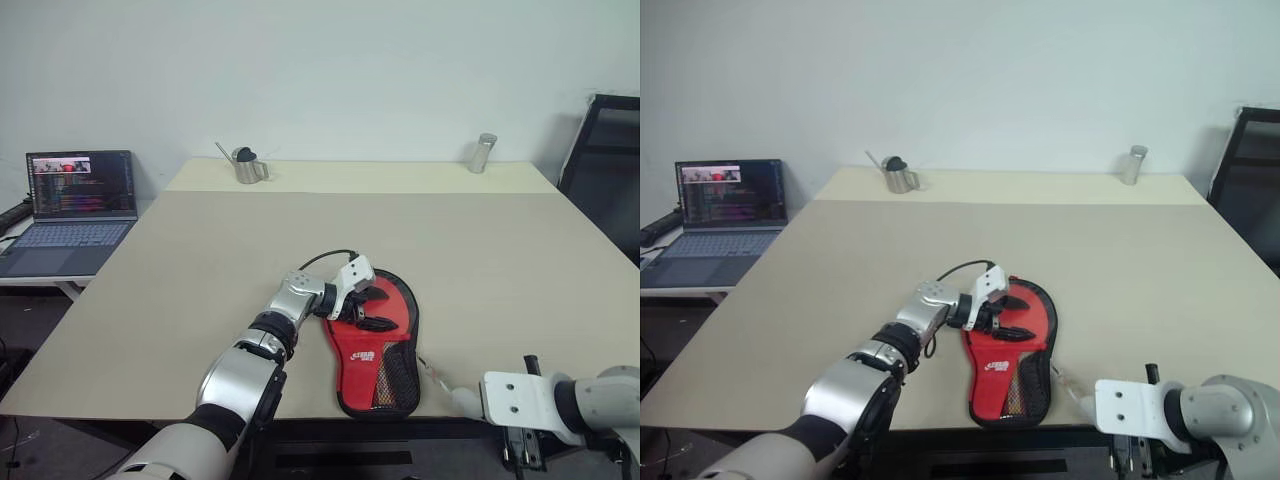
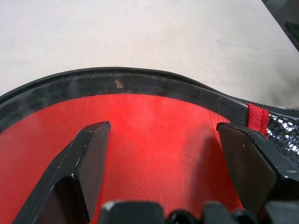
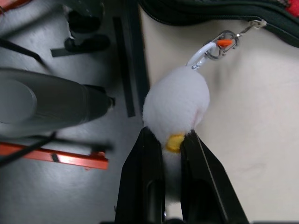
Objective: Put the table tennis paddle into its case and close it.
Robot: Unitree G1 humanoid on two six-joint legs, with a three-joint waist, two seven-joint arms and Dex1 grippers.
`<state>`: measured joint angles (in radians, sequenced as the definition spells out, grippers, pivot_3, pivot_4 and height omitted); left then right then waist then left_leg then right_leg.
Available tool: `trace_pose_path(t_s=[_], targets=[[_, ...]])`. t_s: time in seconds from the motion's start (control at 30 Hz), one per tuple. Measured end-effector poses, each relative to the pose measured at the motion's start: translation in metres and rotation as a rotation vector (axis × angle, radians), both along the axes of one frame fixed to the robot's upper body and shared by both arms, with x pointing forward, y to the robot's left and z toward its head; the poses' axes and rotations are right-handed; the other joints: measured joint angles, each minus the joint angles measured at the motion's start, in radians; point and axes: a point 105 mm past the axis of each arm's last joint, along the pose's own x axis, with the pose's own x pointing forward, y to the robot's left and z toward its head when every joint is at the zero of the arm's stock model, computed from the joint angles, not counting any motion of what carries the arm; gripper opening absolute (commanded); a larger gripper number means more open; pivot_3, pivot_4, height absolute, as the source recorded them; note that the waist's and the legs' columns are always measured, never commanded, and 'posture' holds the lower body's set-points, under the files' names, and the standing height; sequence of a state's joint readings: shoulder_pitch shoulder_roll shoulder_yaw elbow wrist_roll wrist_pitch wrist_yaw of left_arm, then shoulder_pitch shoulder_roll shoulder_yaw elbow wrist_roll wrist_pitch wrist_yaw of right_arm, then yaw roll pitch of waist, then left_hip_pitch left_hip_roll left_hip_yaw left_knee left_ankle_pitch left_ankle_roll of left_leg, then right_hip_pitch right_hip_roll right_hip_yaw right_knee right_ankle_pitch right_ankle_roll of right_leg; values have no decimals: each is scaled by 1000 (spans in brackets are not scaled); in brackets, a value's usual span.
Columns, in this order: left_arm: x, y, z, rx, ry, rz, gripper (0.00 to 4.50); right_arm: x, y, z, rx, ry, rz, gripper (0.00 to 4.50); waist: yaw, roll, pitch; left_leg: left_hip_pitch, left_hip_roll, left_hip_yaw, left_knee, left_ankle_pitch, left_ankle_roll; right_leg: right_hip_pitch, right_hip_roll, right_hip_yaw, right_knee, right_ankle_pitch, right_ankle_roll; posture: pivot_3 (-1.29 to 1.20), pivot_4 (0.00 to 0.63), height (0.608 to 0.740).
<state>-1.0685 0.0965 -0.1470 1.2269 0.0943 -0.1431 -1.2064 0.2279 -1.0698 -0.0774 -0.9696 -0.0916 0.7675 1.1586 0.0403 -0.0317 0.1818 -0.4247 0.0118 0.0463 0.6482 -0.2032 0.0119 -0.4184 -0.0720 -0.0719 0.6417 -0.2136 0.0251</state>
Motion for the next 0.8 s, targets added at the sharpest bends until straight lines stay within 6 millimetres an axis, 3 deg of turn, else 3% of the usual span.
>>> trace_pose_path(t_s=[0.3, 0.7, 0.8], targets=[[1, 0, -2, 14, -6, 11, 3977, -39, 7, -14, 68, 231, 53, 22, 0, 0, 0, 3, 0, -3, 1, 0, 0, 5, 0, -2, -2, -2, -4, 0, 150, 740], [1, 0, -2, 20, -16, 3, 3977, -35, 27, -7, 128, 215, 147, 21, -2, 0, -1, 5, 0, -9, -2, -1, 0, 12, -1, -5, -11, -3, -5, 0, 150, 740], [1, 0, -2, 20, -17, 2, 3977, -34, 27, -4, 131, 228, 135, 1007, -2, 0, -1, 4, 1, -9, -2, -1, 0, 13, -1, -5, -12, -3, -5, 0, 150, 740]])
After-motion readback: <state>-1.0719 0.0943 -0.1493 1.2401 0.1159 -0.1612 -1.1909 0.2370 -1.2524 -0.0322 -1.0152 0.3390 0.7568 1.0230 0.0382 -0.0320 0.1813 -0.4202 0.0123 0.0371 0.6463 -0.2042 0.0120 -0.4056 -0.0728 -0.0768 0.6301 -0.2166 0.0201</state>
